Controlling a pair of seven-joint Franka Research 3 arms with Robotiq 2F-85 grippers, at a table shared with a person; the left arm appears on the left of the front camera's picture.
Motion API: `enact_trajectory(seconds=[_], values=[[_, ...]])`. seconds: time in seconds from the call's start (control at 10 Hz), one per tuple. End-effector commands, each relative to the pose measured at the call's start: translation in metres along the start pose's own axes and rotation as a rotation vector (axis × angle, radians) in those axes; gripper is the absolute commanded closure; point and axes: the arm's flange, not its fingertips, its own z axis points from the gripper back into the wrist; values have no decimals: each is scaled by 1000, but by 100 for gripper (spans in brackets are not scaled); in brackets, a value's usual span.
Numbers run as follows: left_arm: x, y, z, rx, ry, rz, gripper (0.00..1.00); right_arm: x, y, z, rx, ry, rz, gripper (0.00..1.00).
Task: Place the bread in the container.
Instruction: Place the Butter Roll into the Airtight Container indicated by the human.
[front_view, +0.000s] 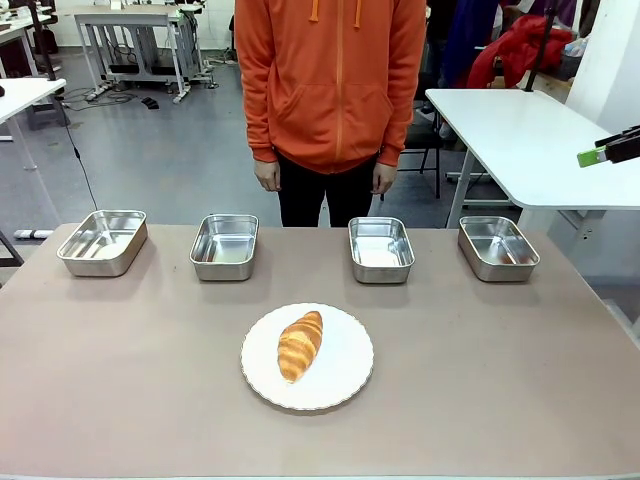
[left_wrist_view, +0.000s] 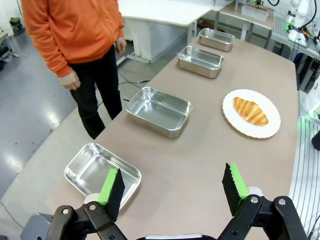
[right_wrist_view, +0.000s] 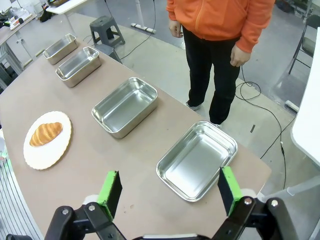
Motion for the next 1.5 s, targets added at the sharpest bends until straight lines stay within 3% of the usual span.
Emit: enact_trajectory(seconds=[0.0, 1.4], values=[[0, 0, 1, -4, -12, -11, 0, 1, 0, -1, 3, -15, 0, 0], [0, 0, 1, -4, -12, -11, 0, 1, 0, -1, 3, -15, 0, 0]])
